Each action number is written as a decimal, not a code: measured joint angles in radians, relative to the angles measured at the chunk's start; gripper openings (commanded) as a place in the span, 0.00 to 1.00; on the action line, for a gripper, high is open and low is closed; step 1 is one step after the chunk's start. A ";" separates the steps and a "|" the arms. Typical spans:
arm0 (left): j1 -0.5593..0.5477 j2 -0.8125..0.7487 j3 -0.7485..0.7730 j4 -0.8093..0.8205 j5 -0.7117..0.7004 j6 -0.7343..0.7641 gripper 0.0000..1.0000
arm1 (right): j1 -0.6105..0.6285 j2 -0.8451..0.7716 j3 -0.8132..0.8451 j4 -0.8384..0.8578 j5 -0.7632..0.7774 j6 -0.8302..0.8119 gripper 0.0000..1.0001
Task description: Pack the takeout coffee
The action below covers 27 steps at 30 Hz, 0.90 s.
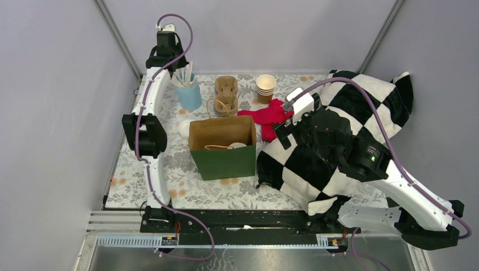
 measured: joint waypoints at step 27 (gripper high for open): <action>0.000 -0.643 0.048 0.037 0.196 -0.142 0.00 | 0.000 -0.003 -0.003 0.035 -0.034 -0.004 1.00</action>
